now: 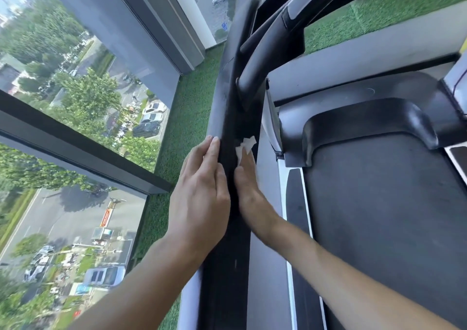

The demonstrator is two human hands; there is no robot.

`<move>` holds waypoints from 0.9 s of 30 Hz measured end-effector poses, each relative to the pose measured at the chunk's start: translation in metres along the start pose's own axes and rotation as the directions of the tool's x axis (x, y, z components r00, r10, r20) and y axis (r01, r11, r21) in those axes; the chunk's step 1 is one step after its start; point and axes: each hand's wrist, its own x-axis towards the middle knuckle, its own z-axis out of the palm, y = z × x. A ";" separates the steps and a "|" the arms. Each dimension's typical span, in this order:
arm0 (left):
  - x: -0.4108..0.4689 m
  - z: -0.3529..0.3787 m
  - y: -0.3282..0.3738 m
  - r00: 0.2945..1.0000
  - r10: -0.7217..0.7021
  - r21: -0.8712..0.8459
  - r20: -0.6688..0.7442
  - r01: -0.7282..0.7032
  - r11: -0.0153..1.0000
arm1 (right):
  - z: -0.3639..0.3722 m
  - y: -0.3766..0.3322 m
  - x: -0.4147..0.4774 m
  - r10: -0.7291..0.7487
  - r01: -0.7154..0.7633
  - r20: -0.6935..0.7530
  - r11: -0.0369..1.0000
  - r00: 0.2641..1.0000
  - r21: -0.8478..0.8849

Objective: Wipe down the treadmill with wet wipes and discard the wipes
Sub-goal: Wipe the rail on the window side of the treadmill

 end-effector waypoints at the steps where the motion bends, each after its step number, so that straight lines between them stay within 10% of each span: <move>1: -0.001 -0.001 0.000 1.000 -0.008 -0.004 0.001 0.008 1.000 | 0.005 0.000 -0.018 -0.037 0.037 0.057 0.999 0.998 -0.007; 13: 0.001 0.001 0.000 1.000 -0.014 -0.015 -0.020 0.014 1.000 | 0.006 0.001 -0.033 -0.227 0.236 0.117 0.970 0.967 -0.067; 27: 0.001 0.002 -0.001 1.000 0.017 -0.018 -0.025 -0.017 1.000 | -0.004 0.010 0.002 0.069 -0.072 -0.057 0.997 0.996 -0.038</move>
